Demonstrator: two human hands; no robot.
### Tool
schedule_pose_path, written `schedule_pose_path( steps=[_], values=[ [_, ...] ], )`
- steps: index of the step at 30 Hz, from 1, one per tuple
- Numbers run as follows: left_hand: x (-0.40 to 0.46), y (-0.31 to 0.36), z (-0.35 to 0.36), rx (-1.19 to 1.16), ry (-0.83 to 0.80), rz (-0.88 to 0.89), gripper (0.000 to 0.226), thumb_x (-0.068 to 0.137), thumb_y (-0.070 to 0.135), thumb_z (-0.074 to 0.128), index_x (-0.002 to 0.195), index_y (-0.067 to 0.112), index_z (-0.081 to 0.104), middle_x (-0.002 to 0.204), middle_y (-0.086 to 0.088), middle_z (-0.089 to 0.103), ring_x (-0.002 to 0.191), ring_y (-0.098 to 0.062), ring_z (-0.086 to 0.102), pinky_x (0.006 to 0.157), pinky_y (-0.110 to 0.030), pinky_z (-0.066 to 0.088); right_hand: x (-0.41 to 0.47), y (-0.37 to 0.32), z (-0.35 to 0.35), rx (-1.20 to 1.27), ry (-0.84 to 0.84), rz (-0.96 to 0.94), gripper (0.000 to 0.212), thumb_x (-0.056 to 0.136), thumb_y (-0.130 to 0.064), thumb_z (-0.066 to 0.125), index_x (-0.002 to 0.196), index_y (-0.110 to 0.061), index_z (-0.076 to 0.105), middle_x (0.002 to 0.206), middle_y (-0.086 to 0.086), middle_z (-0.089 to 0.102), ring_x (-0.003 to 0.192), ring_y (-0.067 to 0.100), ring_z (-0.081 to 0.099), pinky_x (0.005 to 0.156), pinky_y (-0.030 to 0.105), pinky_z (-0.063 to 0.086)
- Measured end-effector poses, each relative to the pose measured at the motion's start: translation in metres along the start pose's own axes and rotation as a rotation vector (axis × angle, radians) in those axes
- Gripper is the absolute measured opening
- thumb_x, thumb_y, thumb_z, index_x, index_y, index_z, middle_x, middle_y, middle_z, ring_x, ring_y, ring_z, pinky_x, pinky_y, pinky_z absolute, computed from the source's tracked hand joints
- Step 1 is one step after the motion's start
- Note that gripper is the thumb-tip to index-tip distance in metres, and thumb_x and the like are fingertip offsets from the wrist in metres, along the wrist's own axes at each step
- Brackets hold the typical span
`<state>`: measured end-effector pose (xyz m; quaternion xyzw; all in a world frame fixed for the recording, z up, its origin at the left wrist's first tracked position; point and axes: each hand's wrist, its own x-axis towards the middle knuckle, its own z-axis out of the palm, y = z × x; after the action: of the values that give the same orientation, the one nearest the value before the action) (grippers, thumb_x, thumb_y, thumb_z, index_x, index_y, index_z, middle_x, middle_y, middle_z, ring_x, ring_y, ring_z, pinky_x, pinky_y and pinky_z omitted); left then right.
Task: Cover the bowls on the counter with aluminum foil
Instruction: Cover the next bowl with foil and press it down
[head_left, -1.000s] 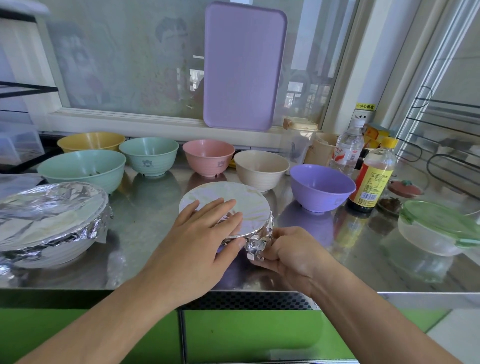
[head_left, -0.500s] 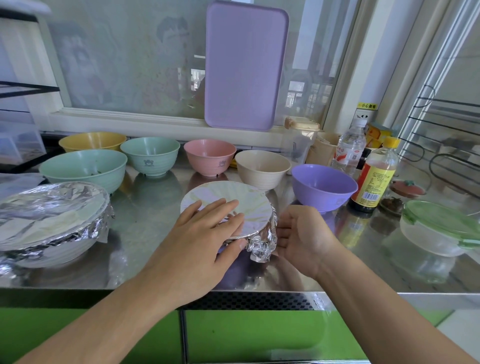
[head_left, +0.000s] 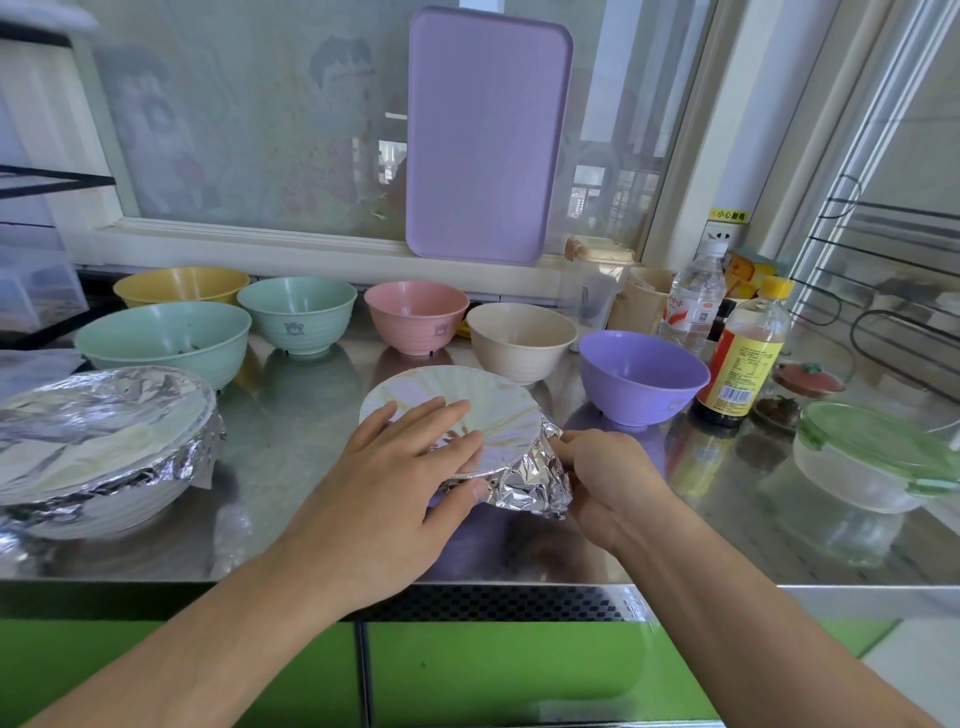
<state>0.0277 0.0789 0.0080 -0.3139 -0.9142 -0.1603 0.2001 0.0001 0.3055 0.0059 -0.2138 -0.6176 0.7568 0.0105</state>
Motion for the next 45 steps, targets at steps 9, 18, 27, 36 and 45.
schedule_pose_path(
  steps=[9, 18, 27, 36, 45],
  values=[
    [0.001, 0.002, -0.001, -0.016, 0.009, -0.007, 0.062, 0.100, 0.062, 0.026, 0.145, 0.036, 0.059, 0.165, 0.016, 0.036, 0.154, -0.004, 0.024, 0.126, -0.029, 0.005, 0.003, 0.006, 0.004, 0.105, 0.007, 0.017, 0.026, 0.092, 0.018, 0.044, 0.105, 0.018, 0.066, 0.087, 0.023, 0.068, 0.072, 0.030, 0.068, 0.066, 0.042, 0.058],
    [0.001, 0.008, 0.000, -0.012, 0.041, -0.024, 0.067, 0.097, 0.076, 0.032, 0.136, 0.034, 0.066, 0.163, 0.016, 0.039, 0.153, -0.005, 0.028, 0.125, -0.033, 0.010, -0.019, 0.022, 0.018, -0.668, 0.236, -0.547, 0.029, 0.088, -0.004, 0.064, 0.103, -0.009, 0.040, 0.089, 0.002, 0.060, 0.077, 0.014, 0.058, 0.055, 0.014, 0.041],
    [0.004, 0.000, 0.005, 0.026, 0.060, 0.000, 0.053, 0.099, 0.061, 0.042, 0.129, 0.030, 0.072, 0.157, 0.012, 0.049, 0.143, -0.007, 0.042, 0.120, -0.037, 0.020, -0.039, 0.012, 0.001, -0.286, -0.212, -0.357, 0.019, 0.080, 0.001, 0.069, 0.092, 0.013, 0.060, 0.074, 0.019, 0.066, 0.069, 0.031, 0.063, 0.074, 0.054, 0.058],
    [0.004, -0.003, 0.002, -0.014, 0.075, 0.031, 0.056, 0.099, 0.059, 0.041, 0.133, 0.027, 0.071, 0.156, 0.012, 0.051, 0.134, -0.003, 0.036, 0.118, -0.028, 0.016, -0.035, 0.015, -0.004, -0.593, -0.120, -0.729, 0.026, 0.077, -0.018, 0.081, 0.083, -0.028, 0.057, 0.078, 0.001, 0.068, 0.074, 0.029, 0.070, 0.074, 0.052, 0.059],
    [0.004, -0.012, 0.002, -0.035, 0.048, 0.049, 0.057, 0.104, 0.062, 0.032, 0.143, 0.033, 0.062, 0.161, 0.017, 0.043, 0.146, -0.003, 0.036, 0.123, -0.018, 0.006, -0.024, 0.012, -0.008, -0.788, -0.109, -1.132, 0.023, 0.082, -0.023, 0.090, 0.093, -0.025, 0.070, 0.082, -0.014, 0.056, 0.078, 0.014, 0.059, 0.070, 0.026, 0.051]
  ],
)
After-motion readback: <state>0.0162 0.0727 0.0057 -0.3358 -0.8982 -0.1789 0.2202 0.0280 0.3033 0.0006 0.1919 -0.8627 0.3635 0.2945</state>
